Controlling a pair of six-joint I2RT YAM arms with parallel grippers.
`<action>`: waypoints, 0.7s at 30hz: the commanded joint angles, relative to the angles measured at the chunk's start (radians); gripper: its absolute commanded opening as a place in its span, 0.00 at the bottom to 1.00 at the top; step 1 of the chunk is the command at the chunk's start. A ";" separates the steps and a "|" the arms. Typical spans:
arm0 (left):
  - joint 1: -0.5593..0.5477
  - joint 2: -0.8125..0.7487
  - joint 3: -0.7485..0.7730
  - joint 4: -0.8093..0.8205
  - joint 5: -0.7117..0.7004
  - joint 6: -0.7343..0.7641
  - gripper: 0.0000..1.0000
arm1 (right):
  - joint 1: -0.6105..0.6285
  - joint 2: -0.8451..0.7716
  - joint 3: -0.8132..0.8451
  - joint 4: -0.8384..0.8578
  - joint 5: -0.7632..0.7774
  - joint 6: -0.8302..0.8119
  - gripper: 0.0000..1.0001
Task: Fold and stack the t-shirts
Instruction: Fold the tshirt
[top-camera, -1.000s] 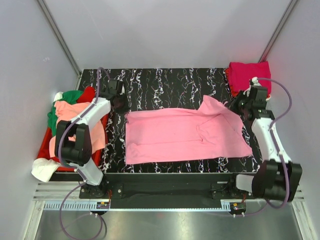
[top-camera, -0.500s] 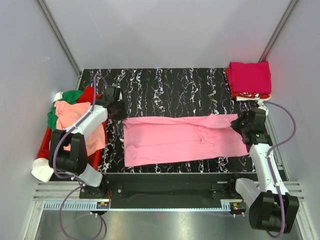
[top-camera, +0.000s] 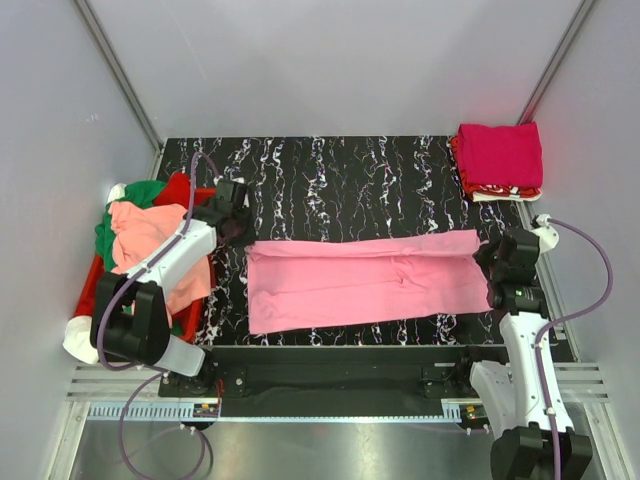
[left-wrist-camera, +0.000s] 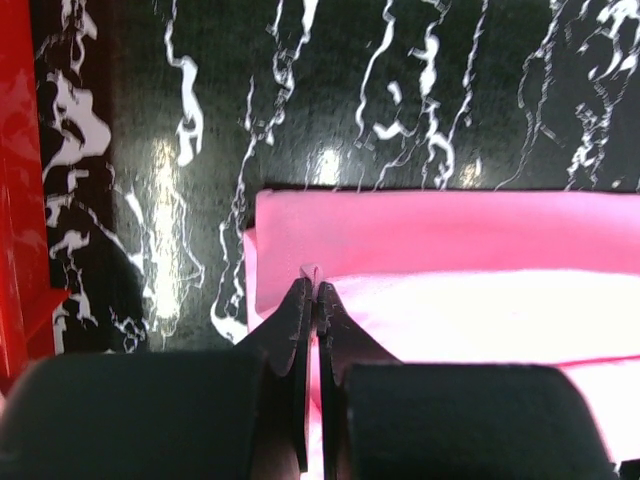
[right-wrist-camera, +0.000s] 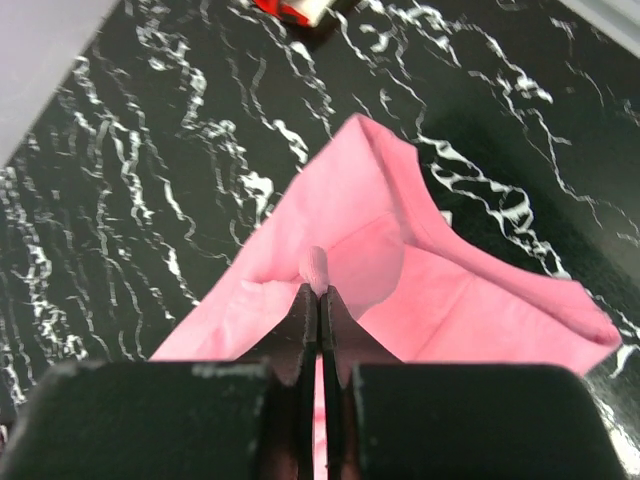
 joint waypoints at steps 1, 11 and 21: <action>-0.013 -0.055 -0.033 0.005 -0.058 -0.025 0.00 | -0.007 0.018 -0.024 -0.020 0.062 0.036 0.00; -0.050 -0.098 -0.100 -0.054 -0.113 -0.088 0.00 | -0.024 0.036 -0.049 -0.060 0.137 0.093 0.00; -0.050 -0.170 -0.179 -0.211 -0.105 -0.158 0.54 | -0.078 0.140 -0.049 -0.137 0.188 0.223 0.99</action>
